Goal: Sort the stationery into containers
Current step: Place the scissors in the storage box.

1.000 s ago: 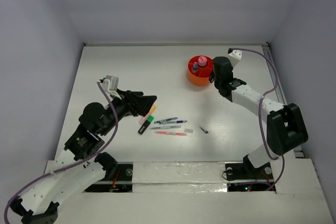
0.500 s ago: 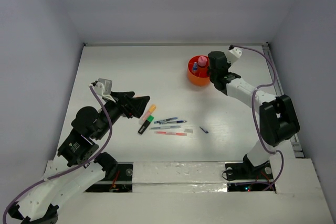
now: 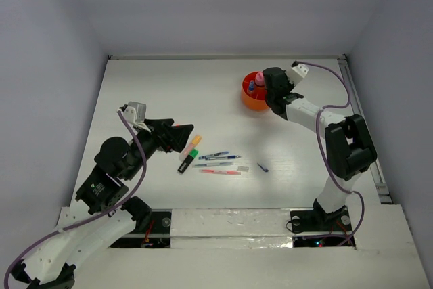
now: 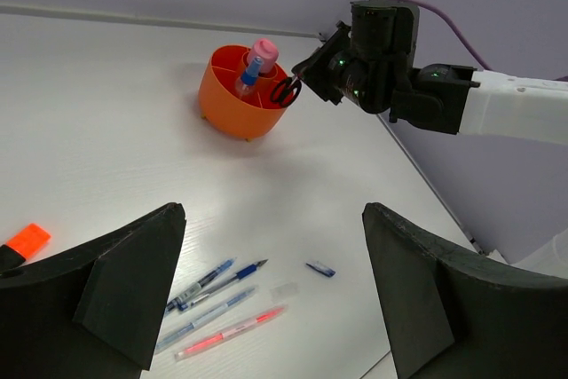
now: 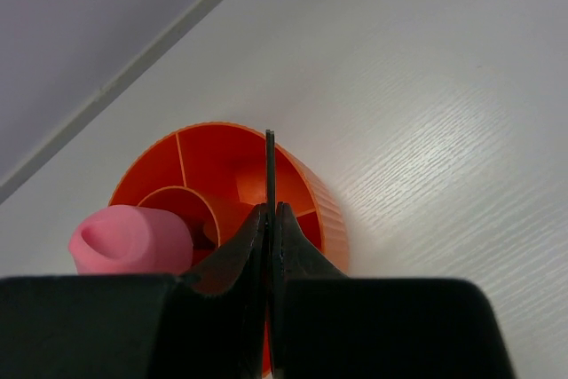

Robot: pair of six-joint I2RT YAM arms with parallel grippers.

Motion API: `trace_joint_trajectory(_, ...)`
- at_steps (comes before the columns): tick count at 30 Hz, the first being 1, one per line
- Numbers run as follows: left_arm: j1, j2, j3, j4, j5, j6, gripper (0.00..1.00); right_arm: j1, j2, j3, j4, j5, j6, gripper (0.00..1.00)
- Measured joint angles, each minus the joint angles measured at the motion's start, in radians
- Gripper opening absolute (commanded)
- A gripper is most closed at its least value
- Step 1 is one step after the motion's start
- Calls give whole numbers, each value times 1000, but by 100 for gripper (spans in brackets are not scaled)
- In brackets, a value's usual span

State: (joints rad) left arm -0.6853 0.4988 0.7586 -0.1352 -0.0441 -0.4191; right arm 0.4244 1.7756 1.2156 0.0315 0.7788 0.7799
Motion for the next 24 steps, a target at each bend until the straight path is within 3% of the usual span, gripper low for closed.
trace_joint_trajectory(10, 0, 3, -14, 2, -2, 0, 79, 0, 0, -1, 1, -2, 11, 14)
trace_joint_trajectory(24, 0, 3, -15, 3, -2, -1, 79, 0, -17, -37, 30, -43, -24, 21)
